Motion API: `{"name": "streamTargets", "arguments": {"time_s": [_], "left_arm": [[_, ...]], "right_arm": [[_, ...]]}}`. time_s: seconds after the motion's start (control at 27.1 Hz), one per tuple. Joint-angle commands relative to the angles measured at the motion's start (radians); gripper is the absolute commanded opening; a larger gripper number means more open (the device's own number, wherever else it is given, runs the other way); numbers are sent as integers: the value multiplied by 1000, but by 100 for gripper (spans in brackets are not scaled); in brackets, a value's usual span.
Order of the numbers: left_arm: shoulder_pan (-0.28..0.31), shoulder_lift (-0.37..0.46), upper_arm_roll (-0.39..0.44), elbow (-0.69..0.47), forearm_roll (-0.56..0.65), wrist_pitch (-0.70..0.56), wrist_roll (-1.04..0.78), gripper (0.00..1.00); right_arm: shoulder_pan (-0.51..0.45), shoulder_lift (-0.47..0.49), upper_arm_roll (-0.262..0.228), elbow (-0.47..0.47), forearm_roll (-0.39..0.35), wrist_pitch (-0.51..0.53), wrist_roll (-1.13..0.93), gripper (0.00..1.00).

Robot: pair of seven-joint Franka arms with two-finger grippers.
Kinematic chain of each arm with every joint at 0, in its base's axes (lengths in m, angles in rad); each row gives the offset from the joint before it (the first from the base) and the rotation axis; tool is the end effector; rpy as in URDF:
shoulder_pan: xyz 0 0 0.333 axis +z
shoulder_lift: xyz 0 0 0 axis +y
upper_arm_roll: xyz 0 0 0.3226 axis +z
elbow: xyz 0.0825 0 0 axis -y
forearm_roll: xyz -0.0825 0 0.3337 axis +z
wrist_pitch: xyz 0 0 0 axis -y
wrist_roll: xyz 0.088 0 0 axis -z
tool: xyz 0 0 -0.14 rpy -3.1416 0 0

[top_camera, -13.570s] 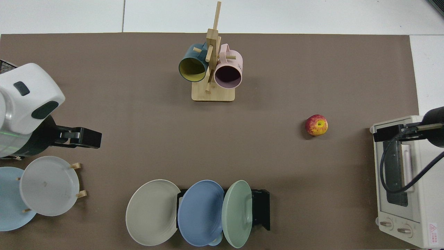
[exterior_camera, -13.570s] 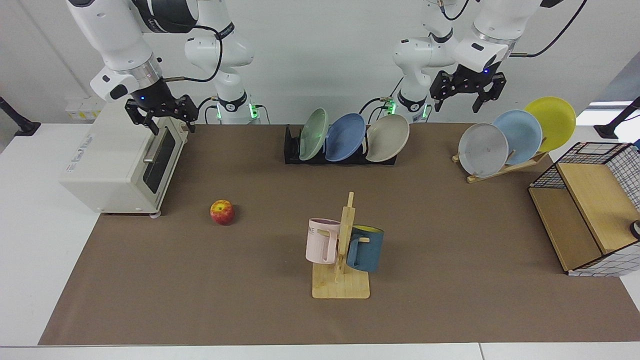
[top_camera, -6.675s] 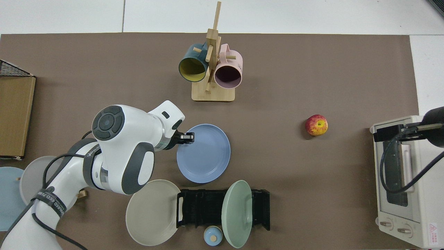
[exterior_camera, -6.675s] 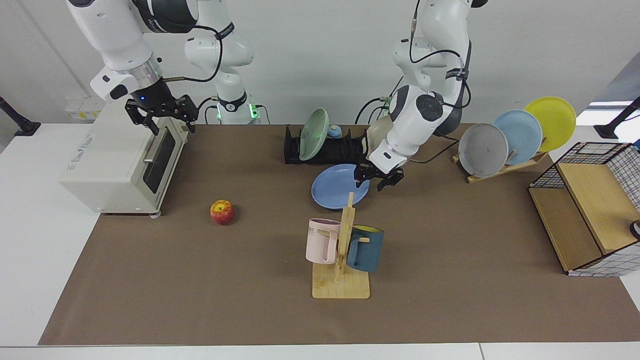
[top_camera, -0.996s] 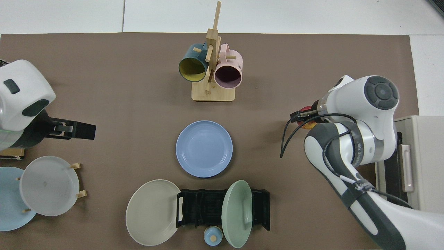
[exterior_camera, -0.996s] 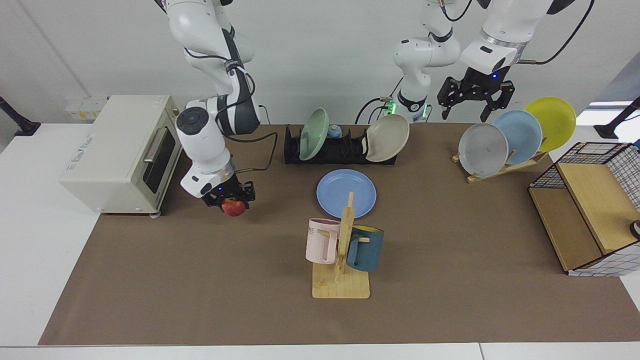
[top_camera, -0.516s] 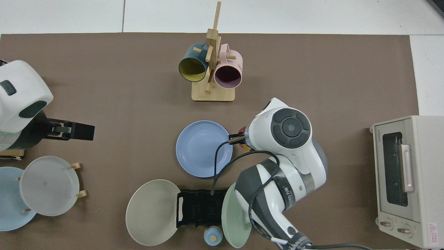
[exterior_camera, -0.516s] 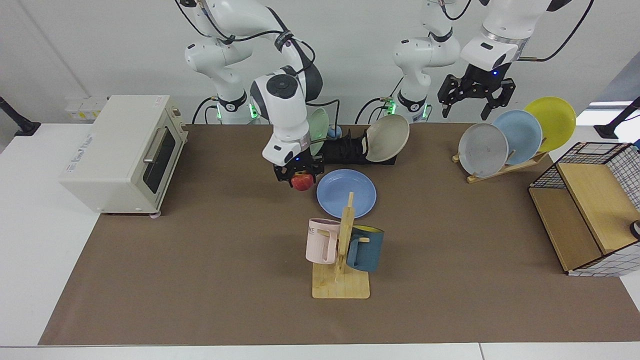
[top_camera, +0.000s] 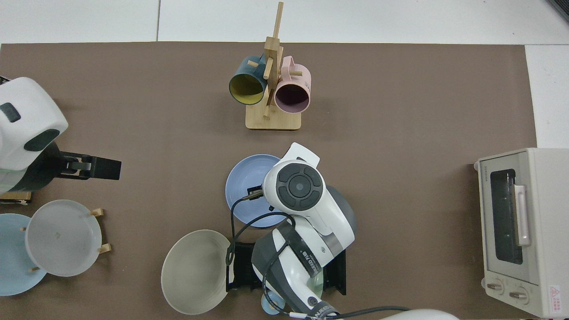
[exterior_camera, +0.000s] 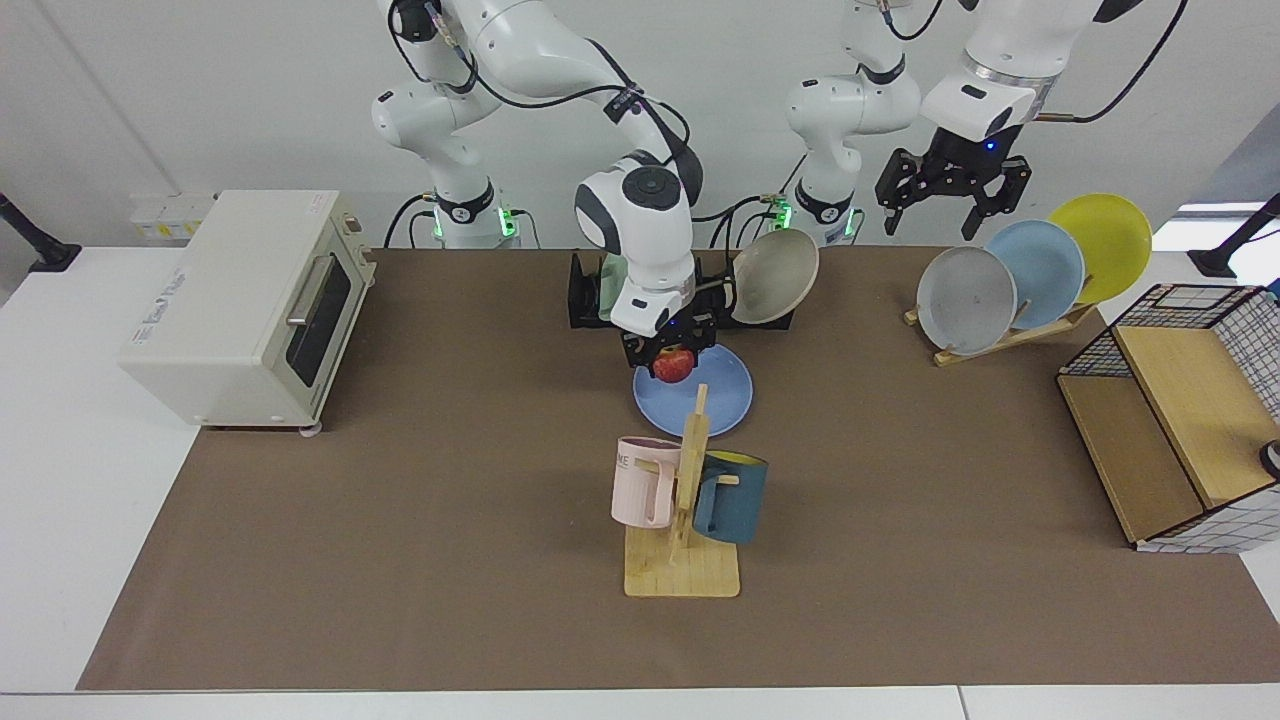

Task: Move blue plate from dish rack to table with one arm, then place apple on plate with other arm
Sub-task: 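Carry the apple with the right gripper over the blue plate, then lower the apple onto the blue plate and open the right gripper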

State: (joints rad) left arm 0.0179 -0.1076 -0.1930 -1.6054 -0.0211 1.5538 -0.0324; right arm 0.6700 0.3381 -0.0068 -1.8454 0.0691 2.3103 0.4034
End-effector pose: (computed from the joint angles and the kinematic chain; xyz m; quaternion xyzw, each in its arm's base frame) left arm 0.4618 -0.0905 0.6333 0.9971 -0.0715 0.0268 0.0030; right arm 0.4789 0.3784 0.3579 -0.9918 -0.1080 -0.0414 0.0544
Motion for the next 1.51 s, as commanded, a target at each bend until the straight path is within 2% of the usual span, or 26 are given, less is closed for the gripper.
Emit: {"name": "streamTargets", "arguments": {"time_s": [0.0, 0.59, 0.74, 0.85, 0.89, 0.92, 0.96, 1.0, 1.03, 1.22, 1.48], "left_arm": [[-1, -15, 4, 1, 1, -11, 0, 100], [-1, -17, 4, 1, 1, -11, 0, 100], [-1, -17, 4, 1, 1, -11, 0, 100], [-1, -17, 4, 1, 1, -11, 0, 100], [-1, -17, 4, 1, 1, -11, 0, 100], [-1, -17, 4, 1, 1, -11, 0, 100], [-1, -18, 4, 1, 1, -11, 0, 100], [-1, -20, 4, 1, 1, -11, 0, 100], [0, -21, 4, 1, 1, -12, 0, 100], [0, -21, 4, 1, 1, -11, 0, 100], [0, -21, 6, 1, 1, -11, 0, 100]], "right_arm": [[25, 36, -7, 28, 41, 21, 15, 0], [42, 107, -7, 25, 38, 112, 2, 1], [43, 111, -7, 17, 37, 116, 0, 15], [46, 113, -7, 12, 38, 120, 0, 36], [46, 113, -7, 12, 38, 120, 2, 45], [46, 113, -7, 11, 37, 120, 2, 59], [46, 113, -7, 11, 38, 118, 3, 80], [48, 113, -7, 12, 37, 116, 5, 96], [51, 113, -7, 12, 37, 115, 6, 100], [43, 82, -9, 14, 37, 77, 6, 100], [-33, -33, -22, 23, 34, -46, 5, 100]]}}
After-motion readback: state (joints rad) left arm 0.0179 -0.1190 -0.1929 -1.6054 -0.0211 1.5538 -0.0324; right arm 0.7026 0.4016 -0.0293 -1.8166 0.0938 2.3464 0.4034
